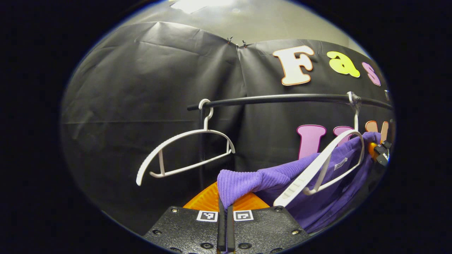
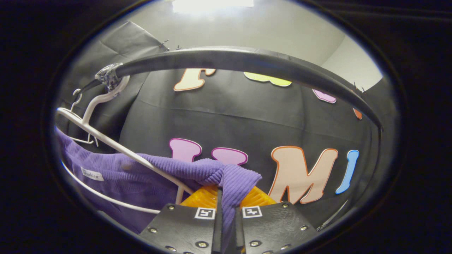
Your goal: Grasp the clothes on the hanger with both hands and then place them into the laundry hamper below.
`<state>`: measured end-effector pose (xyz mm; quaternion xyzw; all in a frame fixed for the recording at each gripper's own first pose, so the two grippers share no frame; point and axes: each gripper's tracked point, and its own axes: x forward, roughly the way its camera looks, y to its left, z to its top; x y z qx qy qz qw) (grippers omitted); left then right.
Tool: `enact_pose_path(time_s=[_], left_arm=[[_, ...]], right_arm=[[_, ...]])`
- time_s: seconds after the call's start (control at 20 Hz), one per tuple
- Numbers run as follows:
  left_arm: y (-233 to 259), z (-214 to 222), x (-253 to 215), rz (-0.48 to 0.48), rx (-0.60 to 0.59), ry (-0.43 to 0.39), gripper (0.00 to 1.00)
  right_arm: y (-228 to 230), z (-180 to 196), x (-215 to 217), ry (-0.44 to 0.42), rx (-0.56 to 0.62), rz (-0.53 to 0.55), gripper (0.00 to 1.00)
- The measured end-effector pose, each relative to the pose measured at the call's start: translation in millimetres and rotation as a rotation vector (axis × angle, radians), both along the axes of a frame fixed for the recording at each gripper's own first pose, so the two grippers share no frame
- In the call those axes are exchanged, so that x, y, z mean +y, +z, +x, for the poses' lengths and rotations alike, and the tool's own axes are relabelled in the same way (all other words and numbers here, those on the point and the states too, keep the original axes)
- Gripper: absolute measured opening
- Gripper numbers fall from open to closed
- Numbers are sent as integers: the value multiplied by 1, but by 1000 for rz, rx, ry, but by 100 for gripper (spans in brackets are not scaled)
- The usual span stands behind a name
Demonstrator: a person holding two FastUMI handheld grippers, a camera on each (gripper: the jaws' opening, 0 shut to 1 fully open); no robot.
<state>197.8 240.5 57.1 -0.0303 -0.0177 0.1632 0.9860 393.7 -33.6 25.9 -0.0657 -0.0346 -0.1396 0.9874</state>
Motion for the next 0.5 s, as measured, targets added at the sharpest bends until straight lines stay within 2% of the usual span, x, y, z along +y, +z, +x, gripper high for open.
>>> enact_pose_path(time_s=[0.5], left_arm=[[-40,1,-38,-97,38,-71,0]], right_arm=[[-22,2,-33,-76,46,-42,13]])
